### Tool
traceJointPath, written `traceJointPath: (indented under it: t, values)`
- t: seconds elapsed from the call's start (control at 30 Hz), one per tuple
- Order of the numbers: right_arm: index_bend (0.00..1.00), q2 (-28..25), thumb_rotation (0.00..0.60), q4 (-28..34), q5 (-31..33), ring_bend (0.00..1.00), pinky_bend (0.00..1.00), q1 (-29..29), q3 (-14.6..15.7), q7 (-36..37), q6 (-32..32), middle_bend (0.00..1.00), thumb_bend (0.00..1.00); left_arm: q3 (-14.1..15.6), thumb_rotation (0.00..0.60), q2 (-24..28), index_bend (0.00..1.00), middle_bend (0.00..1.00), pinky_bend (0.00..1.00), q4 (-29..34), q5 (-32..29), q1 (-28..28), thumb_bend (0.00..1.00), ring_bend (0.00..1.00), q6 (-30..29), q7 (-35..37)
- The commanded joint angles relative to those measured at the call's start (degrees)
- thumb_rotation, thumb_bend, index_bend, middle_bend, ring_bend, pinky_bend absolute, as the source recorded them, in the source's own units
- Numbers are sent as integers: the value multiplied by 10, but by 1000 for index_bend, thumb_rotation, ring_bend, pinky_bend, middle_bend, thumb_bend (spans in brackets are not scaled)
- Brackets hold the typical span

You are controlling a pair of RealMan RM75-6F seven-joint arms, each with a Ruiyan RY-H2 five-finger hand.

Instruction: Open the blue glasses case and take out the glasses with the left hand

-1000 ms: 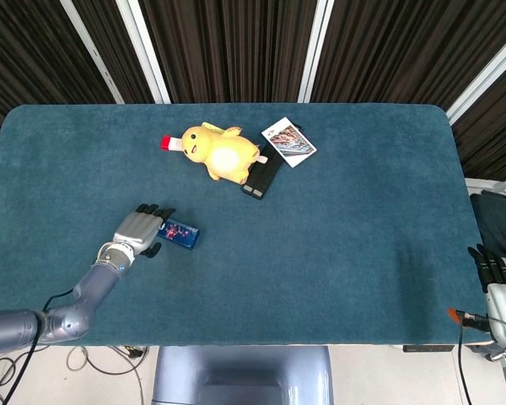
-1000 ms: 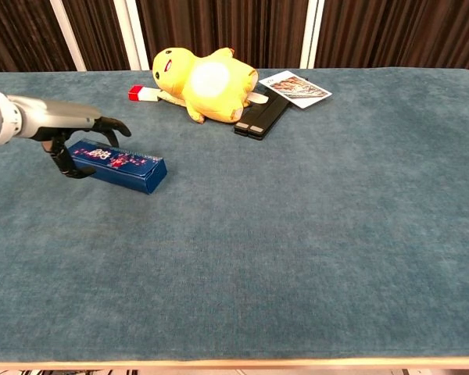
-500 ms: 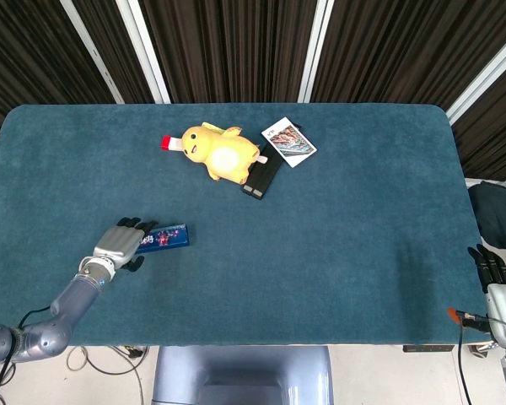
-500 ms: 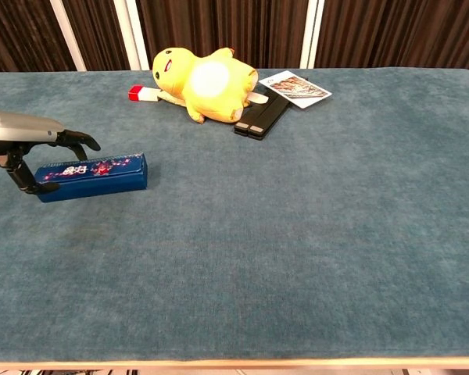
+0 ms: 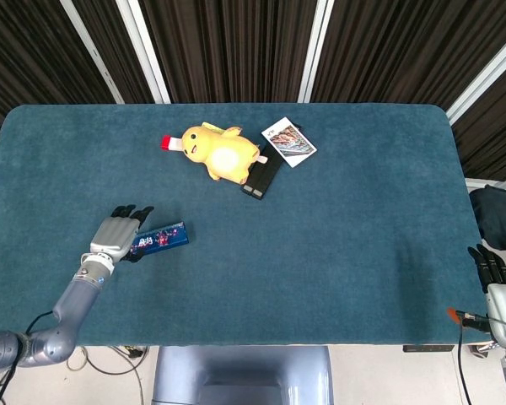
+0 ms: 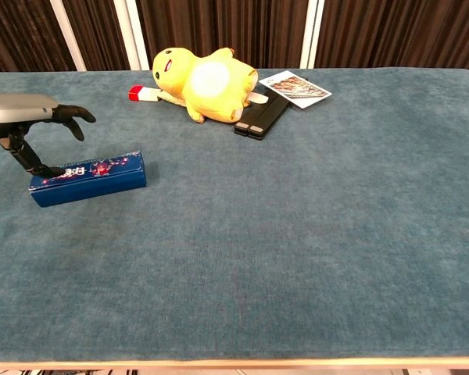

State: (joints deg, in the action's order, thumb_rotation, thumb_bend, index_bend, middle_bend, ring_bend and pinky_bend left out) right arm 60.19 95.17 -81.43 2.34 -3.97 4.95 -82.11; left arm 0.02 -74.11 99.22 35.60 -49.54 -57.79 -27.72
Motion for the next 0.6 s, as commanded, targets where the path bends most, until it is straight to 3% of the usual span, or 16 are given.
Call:
traceJointPath:
  t: [0.03,0.33,0.6]
  values:
    - [0,0,600,0,0,0,202,0,0,1,0,0,127,-2,600,-29,0,168,67,-2,9,21,285,0,-48,-6]
    - [0,-2,600,-1,-2,0,202,0,0,6,0,0,127,1,600,-71,0,251,67,10,24,67,281,0,-129,-11]
    - [0,-2,600,-1,-4,0,202,-1,1,8,-2,0,129,-1,600,-89,0,266,67,-4,39,99,281,0,-155,-2]
